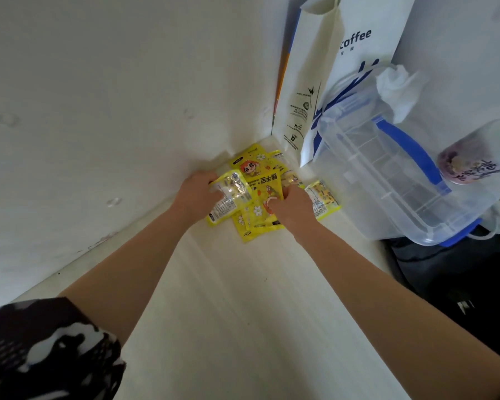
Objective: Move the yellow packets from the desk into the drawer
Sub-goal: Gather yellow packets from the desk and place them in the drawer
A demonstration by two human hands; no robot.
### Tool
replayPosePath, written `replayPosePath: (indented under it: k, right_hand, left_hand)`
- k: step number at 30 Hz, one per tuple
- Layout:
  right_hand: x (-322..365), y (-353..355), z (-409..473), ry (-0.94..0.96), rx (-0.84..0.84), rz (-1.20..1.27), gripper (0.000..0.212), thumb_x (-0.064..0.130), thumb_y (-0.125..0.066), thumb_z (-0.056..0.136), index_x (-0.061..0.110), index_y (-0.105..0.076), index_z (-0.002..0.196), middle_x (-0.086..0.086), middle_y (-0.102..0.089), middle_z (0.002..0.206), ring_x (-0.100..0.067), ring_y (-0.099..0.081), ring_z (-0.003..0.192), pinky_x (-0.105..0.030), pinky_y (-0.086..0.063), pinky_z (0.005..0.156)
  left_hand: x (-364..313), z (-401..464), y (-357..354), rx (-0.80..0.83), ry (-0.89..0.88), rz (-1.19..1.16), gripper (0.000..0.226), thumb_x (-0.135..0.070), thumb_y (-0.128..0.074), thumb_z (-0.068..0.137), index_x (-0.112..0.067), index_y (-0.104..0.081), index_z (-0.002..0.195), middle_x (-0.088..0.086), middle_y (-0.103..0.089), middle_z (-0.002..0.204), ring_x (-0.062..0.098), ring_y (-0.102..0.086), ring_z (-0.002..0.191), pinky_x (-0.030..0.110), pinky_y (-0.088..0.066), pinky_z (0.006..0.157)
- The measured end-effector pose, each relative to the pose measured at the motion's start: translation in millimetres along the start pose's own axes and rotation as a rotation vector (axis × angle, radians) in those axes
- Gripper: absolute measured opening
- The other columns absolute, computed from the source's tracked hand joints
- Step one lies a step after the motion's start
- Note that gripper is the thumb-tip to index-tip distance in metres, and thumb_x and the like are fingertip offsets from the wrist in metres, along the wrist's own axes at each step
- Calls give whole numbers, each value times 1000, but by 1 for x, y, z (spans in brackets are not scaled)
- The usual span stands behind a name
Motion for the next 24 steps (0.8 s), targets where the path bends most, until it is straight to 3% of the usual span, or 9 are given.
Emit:
replayPosePath:
  k: [2, 4, 7, 10, 13, 18, 24]
  right_hand:
    - [-6, -9, 5, 0, 14, -42, 24, 17, -56, 78, 4, -65, 97, -15, -67, 94, -26, -64, 78, -25, -44, 51]
    - [-10, -12, 8, 8, 13, -62, 24, 17, -54, 79, 7, -63, 100, -12, -67, 93, -26, -65, 80, -30, -49, 57]
    - [-13, -13, 11, 21, -13, -85, 25, 18, -57, 79, 7, -59, 101, -13, -66, 93, -30, -63, 83, -39, -54, 69]
    - [-13, -15, 9, 6, -17, -67, 40, 24, -67, 77, 10, -55, 112, -16, -60, 106, -34, -61, 92, -42, -56, 72]
    - [-17, -16, 7, -7, 21, -63, 43, 24, -70, 82, 4, -50, 115, -11, -57, 104, -26, -57, 91, -33, -46, 64]
    - [-27, -9, -5, 39, 25, -99, 33, 26, -71, 84, 7, -49, 100, 0, -49, 84, -17, -50, 71, -19, -29, 45]
    - [-57, 10, -33, -9, -2, -10, 47, 25, -71, 84, 12, -46, 121, -4, -52, 102, -24, -55, 90, -31, -44, 67]
  left_hand:
    - [-3, 3, -5, 16, -34, 52, 31, -10, -62, 86, -2, -62, 116, 17, -58, 116, 31, -50, 114, 31, -35, 94]
    - [-5, 6, -12, 30, -84, 84, 33, -9, -58, 88, 0, -59, 120, 18, -57, 121, 32, -47, 120, 32, -33, 101]
    - [0, 5, -22, 31, -94, 137, 34, -13, -54, 91, -8, -55, 125, 9, -57, 127, 31, -39, 128, 38, -31, 105]
    - [2, 5, -23, 23, -59, 246, 36, -21, -53, 92, -14, -54, 127, 6, -52, 132, 29, -30, 130, 42, -27, 105]
    - [1, 1, -21, 33, -35, 299, 33, -24, -55, 90, -12, -55, 120, 11, -50, 127, 30, -34, 126, 43, -29, 103]
    - [17, -22, -24, 111, -15, 252, 34, -31, -61, 86, -10, -57, 111, 11, -50, 111, 32, -43, 113, 45, -39, 95]
    - [28, -55, -12, 50, 56, 81, 23, -15, -69, 82, -5, -61, 101, 7, -42, 95, 22, -46, 83, 26, -32, 72]
Point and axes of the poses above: each hand's wrist, its own z-axis towards the middle knuckle, its own y-axis out of the back of the hand, x = y × z, the point moved 6 cm from there along z, towards the middle knuckle
